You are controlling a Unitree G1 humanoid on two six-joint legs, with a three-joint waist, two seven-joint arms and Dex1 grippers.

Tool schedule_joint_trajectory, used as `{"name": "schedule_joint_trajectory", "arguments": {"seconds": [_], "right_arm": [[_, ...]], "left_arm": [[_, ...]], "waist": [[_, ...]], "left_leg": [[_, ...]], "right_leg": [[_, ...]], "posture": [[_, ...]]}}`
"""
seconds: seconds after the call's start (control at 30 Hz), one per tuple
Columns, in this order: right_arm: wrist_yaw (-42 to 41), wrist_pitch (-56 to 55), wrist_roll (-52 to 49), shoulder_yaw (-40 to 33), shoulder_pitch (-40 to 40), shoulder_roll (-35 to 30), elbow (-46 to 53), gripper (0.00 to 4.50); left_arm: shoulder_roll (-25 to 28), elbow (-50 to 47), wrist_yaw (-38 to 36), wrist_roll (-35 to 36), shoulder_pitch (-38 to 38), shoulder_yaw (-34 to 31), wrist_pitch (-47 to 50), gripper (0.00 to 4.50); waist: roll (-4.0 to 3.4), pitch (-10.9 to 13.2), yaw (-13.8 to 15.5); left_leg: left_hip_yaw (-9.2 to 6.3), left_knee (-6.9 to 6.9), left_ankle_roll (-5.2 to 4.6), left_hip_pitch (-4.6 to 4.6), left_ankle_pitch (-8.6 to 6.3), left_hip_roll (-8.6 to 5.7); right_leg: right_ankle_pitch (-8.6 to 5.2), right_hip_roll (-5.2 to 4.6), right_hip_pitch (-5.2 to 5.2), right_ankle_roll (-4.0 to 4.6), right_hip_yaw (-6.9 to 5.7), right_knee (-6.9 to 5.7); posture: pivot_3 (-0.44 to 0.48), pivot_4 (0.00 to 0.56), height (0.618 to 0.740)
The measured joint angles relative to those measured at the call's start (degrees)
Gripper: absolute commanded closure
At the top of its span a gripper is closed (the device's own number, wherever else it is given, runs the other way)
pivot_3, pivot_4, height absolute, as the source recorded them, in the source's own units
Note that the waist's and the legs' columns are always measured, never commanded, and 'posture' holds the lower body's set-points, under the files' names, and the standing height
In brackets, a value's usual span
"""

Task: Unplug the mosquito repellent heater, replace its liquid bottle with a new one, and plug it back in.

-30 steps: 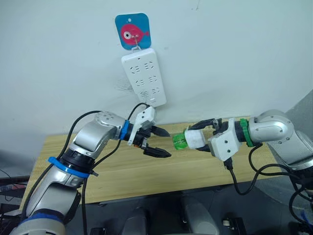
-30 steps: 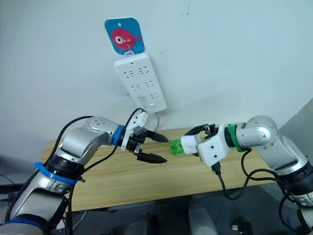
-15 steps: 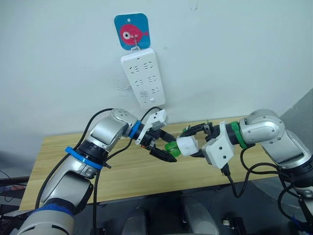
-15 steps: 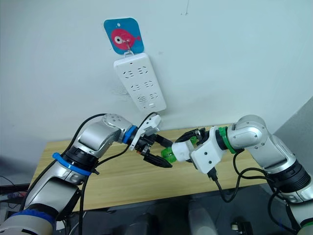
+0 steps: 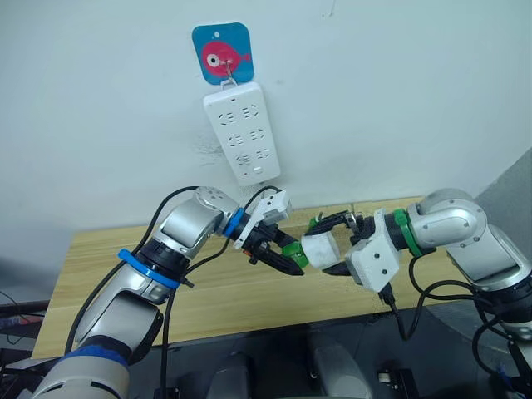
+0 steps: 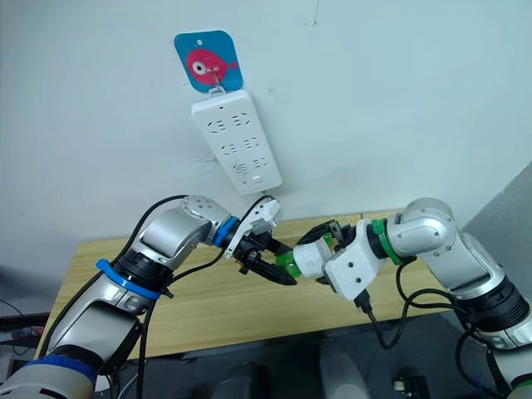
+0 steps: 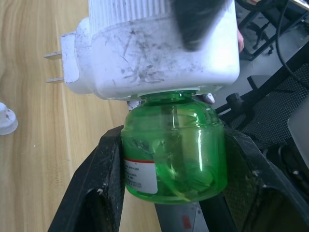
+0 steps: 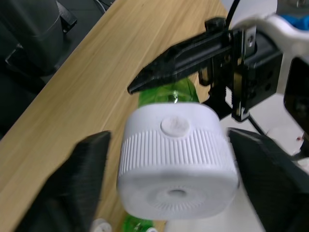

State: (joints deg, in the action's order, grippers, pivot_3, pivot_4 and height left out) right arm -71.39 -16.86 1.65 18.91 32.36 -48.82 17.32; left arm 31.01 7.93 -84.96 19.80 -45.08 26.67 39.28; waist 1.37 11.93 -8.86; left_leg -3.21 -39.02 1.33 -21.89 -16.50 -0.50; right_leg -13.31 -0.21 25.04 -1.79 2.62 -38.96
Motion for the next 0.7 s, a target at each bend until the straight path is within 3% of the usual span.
{"name": "schedule_joint_trajectory", "arguments": {"seconds": [0.17, 0.3, 0.47, 0.7], "right_arm": [[2.47, -4.88, 1.35, -4.85, -3.74, -4.00, -3.64, 0.00], [5.53, -1.93, 0.77, -10.74, -10.68, -6.42, -4.41, 0.00], [13.30, 17.28, -6.58, -21.14, -23.82, -2.70, 1.25, 0.00], [30.82, 51.59, -28.39, -27.41, -30.66, 13.86, 17.80, 0.00]], "left_arm": [[0.77, -0.89, 1.98, 0.06, 3.96, -0.76, 0.10, 2.18], [-0.54, -3.26, 6.99, 1.65, 10.18, -7.29, -1.27, 2.18], [-10.17, -6.87, 20.31, 4.22, 20.76, -17.01, -7.25, 2.18], [-17.91, -6.93, 32.64, -2.50, 27.10, -18.21, -26.12, 2.18]], "waist": [[0.00, 0.00, -0.05], [0.00, 0.00, -0.03], [0.05, -0.05, 0.89], [-0.04, -0.13, 0.94]], "left_leg": [[0.02, 0.00, 0.00, 0.01, 0.00, 0.00], [0.01, 0.02, 0.00, 0.00, 0.00, 0.04], [-0.13, -0.05, 0.00, 0.03, 0.00, 0.04], [-0.14, -0.03, 0.01, 0.16, 0.00, 0.04]], "right_leg": [[0.00, -0.01, 0.00, 0.00, 0.01, -0.01], [0.00, -0.10, 0.00, 0.00, 0.04, -0.02], [0.01, -0.31, -0.12, 0.01, 0.10, -0.03], [0.03, -0.28, -0.29, 0.04, 0.13, -0.03]], "posture": [[-0.250, 0.153, 0.740], [-0.239, 0.157, 0.740], [-0.228, 0.163, 0.740], [-0.229, 0.168, 0.740]]}}
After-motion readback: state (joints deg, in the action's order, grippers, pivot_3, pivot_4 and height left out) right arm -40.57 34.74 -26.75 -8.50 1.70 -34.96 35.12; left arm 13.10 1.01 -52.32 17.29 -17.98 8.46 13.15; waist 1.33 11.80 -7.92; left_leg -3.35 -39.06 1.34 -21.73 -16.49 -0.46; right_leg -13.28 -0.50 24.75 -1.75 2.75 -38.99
